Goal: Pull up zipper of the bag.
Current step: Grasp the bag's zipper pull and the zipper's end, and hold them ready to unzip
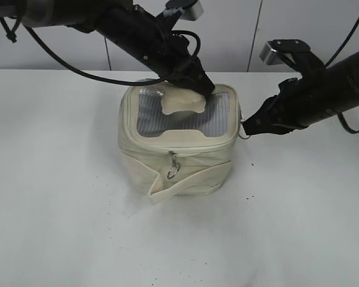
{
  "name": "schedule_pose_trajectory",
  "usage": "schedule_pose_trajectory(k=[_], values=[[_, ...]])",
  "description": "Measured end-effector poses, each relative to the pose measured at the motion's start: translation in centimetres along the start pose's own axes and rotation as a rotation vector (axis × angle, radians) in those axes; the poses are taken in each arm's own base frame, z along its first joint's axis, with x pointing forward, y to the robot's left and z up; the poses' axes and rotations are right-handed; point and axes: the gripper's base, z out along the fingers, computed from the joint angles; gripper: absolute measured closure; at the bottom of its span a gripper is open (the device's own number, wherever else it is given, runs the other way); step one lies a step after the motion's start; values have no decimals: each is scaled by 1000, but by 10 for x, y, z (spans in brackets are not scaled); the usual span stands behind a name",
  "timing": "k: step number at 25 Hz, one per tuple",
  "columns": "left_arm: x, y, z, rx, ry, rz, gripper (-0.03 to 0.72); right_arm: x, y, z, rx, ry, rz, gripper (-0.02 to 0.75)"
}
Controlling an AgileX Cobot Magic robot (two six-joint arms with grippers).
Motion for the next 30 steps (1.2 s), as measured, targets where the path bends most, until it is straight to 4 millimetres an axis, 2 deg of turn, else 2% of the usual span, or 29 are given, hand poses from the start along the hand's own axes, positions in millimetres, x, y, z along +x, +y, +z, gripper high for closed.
schedule_pose_trajectory(k=[7, 12, 18, 24, 27, 30], values=[[1, 1, 1, -9, -4, -25, 650, 5, 15, -16, -71, 106, 2, 754], [0, 0, 1, -11, -5, -27, 650, 10, 36, -23, -82, 211, -25, 754], [0, 0, 0, -11, -5, -24, 650, 10, 86, -21, -107, 274, -122, 754], [0, 0, 0, -14, -3, -32, 650, 5, 140, -6, -145, 160, -168, 752], [0, 0, 0, -15, -2, -32, 650, 1, 157, 1, -161, 109, -160, 752], [0, 0, 0, -15, -2, -33, 650, -1, 162, 4, -165, 96, -168, 750]])
